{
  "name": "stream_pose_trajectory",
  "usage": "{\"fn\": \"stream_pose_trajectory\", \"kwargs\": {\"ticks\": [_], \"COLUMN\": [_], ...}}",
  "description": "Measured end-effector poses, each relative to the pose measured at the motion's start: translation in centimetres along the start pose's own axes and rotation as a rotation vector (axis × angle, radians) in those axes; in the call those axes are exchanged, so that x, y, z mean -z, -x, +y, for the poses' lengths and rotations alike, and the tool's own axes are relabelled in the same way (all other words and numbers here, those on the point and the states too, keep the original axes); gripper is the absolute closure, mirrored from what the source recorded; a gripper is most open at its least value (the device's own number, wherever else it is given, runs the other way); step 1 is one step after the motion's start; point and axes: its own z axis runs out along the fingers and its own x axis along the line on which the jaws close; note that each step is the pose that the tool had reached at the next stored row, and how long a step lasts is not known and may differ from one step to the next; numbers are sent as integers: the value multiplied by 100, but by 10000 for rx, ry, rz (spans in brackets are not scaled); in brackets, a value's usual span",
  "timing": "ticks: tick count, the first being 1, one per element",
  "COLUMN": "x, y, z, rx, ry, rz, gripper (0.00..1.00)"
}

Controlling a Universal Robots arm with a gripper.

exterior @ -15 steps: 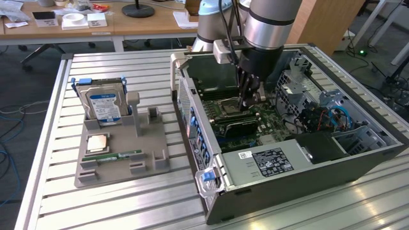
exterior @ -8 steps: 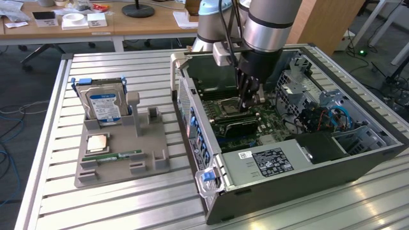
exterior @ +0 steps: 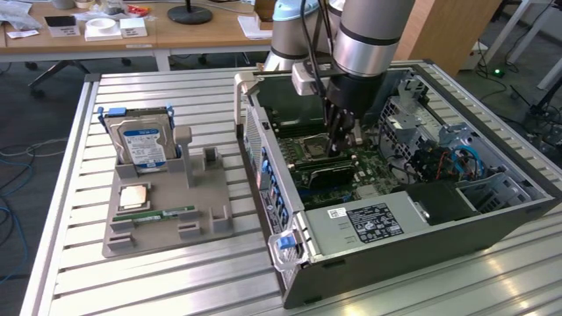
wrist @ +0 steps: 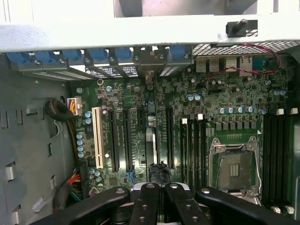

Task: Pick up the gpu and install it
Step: 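Press down on the gpu until it lock into place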

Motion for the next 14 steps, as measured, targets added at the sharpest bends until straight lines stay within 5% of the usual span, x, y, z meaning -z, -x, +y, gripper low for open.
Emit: {"fn": "stream_pose_trajectory", "kwargs": {"ticks": [14], "x": [-64], "y": [0], "z": [-13], "rx": [0], "ry": [0], "rz": [2], "gripper": [89]}}
